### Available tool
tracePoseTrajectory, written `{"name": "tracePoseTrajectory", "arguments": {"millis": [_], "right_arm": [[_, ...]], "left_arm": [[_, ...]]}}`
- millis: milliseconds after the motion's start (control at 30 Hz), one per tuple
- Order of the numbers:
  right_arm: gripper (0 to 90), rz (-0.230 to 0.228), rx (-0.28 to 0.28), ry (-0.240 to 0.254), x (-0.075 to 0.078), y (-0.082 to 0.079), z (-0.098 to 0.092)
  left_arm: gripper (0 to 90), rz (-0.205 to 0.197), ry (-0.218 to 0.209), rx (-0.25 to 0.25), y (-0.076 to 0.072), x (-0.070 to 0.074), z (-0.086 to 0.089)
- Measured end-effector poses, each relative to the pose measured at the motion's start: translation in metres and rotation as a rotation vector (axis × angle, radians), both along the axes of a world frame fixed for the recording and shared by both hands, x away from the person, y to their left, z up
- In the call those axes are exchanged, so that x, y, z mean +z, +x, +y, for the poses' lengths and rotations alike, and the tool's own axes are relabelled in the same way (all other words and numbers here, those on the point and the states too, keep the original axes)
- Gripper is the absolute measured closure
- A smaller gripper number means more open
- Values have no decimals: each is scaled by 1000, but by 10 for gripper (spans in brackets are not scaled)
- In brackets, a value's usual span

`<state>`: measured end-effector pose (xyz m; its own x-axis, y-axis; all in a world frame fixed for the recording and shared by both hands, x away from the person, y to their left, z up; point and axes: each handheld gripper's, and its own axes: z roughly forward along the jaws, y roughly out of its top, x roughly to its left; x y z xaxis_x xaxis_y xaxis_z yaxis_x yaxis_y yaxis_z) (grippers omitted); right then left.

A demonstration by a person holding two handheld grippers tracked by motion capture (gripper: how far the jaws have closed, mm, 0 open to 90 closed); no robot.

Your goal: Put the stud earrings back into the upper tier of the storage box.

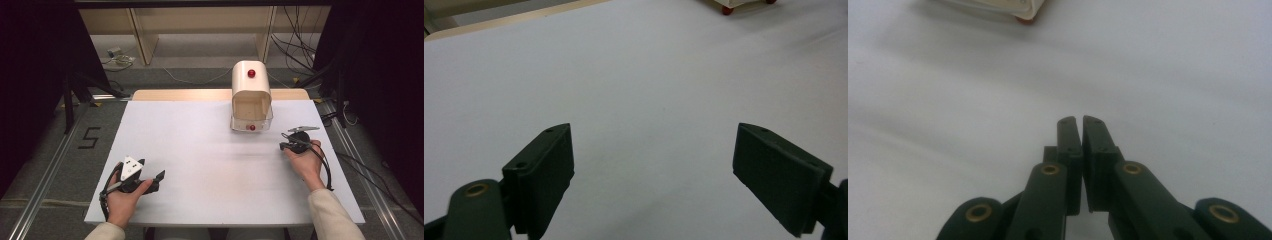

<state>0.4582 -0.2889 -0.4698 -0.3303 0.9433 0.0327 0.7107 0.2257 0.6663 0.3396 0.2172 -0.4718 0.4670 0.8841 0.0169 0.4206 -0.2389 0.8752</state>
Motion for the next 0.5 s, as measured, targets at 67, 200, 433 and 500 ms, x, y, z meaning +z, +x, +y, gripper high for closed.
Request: {"name": "tracePoseTrajectory", "arguments": {"millis": [67, 200, 433, 500], "right_arm": [[876, -20, 6, 1, 2, 0, -1], [876, -36, 2, 19, 6, -2, 0], [877, -67, -6, 41, 14, -5, 0], [876, -77, -6, 46, 16, -5, 0]], "left_arm": [[163, 0, 1, 0, 0, 0, 0], [163, 0, 1, 0, 0, 0, 0], [163, 0, 1, 1, 0, 0, 0], [163, -1, 1, 1, 0, 0, 0]]}}
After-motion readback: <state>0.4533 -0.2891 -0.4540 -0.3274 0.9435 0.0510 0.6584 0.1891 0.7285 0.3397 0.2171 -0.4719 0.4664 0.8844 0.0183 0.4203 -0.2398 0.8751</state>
